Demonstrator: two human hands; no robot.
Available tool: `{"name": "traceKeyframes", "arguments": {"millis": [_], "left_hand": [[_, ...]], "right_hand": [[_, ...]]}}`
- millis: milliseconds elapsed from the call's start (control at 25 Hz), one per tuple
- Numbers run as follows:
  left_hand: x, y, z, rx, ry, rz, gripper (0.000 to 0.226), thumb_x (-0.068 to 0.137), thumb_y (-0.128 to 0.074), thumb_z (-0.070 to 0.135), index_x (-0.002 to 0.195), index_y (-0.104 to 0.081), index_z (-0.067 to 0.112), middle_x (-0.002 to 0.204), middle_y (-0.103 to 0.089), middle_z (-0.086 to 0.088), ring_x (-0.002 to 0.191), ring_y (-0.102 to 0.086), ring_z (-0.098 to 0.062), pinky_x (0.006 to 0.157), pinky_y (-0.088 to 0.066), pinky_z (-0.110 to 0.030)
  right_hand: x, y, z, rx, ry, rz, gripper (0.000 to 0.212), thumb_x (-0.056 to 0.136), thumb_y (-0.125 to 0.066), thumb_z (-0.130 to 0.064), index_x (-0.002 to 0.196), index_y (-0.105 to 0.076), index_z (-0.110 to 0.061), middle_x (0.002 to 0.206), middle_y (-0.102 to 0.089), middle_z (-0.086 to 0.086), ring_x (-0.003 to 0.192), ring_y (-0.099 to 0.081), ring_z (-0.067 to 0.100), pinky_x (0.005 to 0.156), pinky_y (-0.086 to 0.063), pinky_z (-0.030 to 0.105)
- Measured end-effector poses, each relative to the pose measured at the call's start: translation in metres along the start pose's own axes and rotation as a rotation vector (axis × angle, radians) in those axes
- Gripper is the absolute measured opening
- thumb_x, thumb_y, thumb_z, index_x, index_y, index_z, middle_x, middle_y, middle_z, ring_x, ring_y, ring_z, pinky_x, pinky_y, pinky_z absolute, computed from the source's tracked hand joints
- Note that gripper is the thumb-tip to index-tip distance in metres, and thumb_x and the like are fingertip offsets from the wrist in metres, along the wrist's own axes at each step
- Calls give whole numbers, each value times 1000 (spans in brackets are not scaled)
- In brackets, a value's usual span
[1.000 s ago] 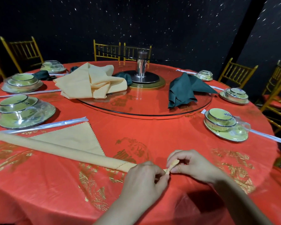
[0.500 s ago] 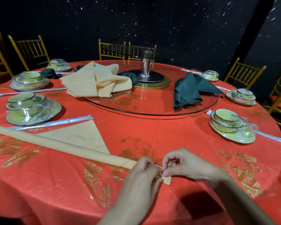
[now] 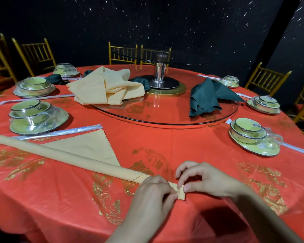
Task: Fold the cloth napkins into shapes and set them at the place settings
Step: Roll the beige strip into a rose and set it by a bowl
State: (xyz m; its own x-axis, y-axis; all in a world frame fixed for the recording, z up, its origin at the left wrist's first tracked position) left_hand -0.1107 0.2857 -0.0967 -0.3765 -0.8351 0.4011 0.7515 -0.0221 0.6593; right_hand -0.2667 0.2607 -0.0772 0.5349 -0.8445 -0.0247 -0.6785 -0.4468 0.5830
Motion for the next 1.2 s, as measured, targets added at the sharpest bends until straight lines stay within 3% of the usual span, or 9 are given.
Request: {"name": "traceKeyframes", "arguments": {"millis": [80, 240, 400, 600, 720, 800, 960, 1120, 1200], "left_hand": [[-2, 2, 2, -40, -10, -2, 23, 79, -58, 41, 87, -74, 29, 85, -59, 15, 84, -50, 2, 74, -31, -3], [2, 7, 1, -50, 77, -3, 8, 82, -69, 33, 88, -71, 28, 84, -52, 19, 74, -47, 6, 70, -31, -3], [-3, 9, -1, -44, 107, 1, 27, 75, -76, 32, 83, -50, 34, 83, -45, 18, 77, -46, 2, 68, -36, -12], [-5, 13, -3, 172, 56, 107, 14, 67, -77, 37, 76, -69, 32, 75, -51, 17, 74, -51, -9, 63, -47, -26], [-4, 14, -6, 256, 87, 121, 17, 58, -79, 46, 68, -68, 38, 72, -51, 20, 71, -50, -9, 61, -35, -25], [-2, 16, -7, 268, 106, 138, 18, 60, -78, 51, 69, -67, 41, 73, -53, 21, 74, -51, -8, 66, -30, -26], [-4, 17, -8, 228, 154, 74, 23, 79, -58, 60, 92, -68, 43, 95, -56, 23, 100, -41, -2, 76, -17, -29], [-12, 15, -4, 173, 92, 111, 36, 67, -47, 67, 78, -68, 40, 82, -59, 24, 85, -53, -4, 76, -23, -19], [-12, 16, -7, 132, 124, 104, 33, 66, -54, 63, 83, -65, 37, 88, -56, 24, 90, -54, -2, 81, -23, -15]], "right_hand": [[-1, -1, -6, 50, 14, -25, 15, 77, -73, -16, 82, -74, -31, 100, -65, -11, 88, -59, 0, 79, -39, 11], [4, -4, -5, 130, -46, 0, 16, 82, -69, -1, 85, -68, -17, 72, -66, -13, 64, -51, -6, 63, -36, 8], [16, -12, -5, 82, -41, 28, 20, 81, -69, -6, 88, -59, -22, 69, -63, -7, 66, -51, 5, 68, -42, 19], [20, -12, -4, -23, -43, 40, 24, 78, -71, -9, 73, -68, -33, 73, -60, -9, 65, -49, 2, 68, -42, 19], [12, -10, -1, -63, -21, -8, 24, 76, -66, -12, 86, -73, -32, 100, -57, -11, 93, -56, 2, 89, -38, 13], [11, -11, -1, -140, -6, -15, 30, 76, -66, -15, 88, -71, -41, 104, -54, -19, 105, -52, 2, 94, -33, 11], [13, -12, -9, -90, 22, -55, 31, 81, -70, -14, 83, -70, -45, 101, -56, -19, 100, -54, 2, 90, -35, 11], [16, -16, -13, 8, -1, -121, 17, 84, -67, -10, 92, -69, -25, 88, -65, -10, 79, -55, 3, 78, -41, 15], [19, -18, -10, 77, -37, -98, 20, 84, -67, -9, 98, -60, -21, 80, -66, -8, 72, -49, 5, 72, -40, 17]]}}
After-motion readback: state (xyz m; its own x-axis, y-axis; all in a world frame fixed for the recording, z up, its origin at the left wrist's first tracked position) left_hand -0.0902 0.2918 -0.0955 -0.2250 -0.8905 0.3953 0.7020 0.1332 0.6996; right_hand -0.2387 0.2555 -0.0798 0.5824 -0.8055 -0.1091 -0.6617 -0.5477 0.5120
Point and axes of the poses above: each hand's wrist, its own x-axis towards the middle knuckle, its own y-axis out of the back of the hand, z = x × y, the point moved 5 cm from there along x, towards the middle knuckle
